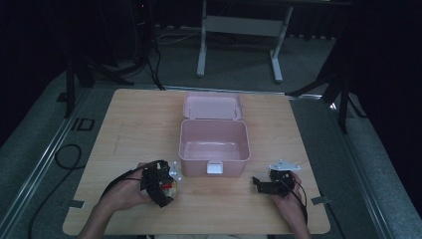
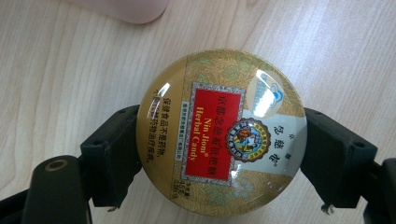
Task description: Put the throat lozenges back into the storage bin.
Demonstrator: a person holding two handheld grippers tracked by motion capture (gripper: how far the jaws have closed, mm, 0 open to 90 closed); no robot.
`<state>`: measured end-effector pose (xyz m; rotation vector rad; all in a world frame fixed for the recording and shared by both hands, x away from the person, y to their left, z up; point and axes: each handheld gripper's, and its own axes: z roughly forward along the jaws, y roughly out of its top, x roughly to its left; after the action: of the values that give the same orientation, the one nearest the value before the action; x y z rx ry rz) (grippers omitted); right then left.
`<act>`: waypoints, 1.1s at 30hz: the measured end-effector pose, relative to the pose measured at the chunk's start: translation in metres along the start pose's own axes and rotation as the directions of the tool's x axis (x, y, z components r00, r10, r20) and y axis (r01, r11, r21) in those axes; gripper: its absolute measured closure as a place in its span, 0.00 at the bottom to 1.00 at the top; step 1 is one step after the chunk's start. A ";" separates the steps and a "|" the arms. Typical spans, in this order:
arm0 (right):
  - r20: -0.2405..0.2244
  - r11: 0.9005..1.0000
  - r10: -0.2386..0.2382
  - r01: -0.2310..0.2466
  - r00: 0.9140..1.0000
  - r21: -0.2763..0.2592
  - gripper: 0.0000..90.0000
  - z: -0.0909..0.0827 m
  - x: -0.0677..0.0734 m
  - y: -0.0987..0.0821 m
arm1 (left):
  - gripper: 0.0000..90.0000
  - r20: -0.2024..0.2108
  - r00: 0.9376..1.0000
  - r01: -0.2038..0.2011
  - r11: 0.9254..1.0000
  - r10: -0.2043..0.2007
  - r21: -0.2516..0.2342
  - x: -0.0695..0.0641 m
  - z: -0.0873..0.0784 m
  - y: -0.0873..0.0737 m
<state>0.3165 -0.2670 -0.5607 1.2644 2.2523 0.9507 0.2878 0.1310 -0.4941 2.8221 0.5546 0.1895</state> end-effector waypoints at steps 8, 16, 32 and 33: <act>0.000 1.000 0.000 0.000 1.000 0.000 0.14 0.000 0.000 0.000 | 0.22 -0.010 1.000 0.009 1.000 -0.009 0.007 0.003 -0.006 -0.001; 0.000 1.000 0.000 0.000 1.000 0.000 0.14 0.000 0.000 0.000 | 0.23 -0.020 1.000 0.010 1.000 -0.010 0.008 0.005 -0.012 -0.001; 0.000 1.000 0.001 -0.001 1.000 0.000 0.14 0.000 0.000 0.000 | 0.23 -0.014 1.000 0.022 1.000 -0.022 0.013 0.011 -0.024 -0.002; 0.000 1.000 0.001 -0.001 1.000 0.000 0.14 0.000 0.000 0.000 | 0.23 -0.014 1.000 0.023 1.000 -0.023 0.013 0.012 -0.025 -0.001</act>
<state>0.3165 -0.2669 -0.5607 1.2651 2.2520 0.9513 0.2941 0.1427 -0.4700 2.8280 0.5928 0.2012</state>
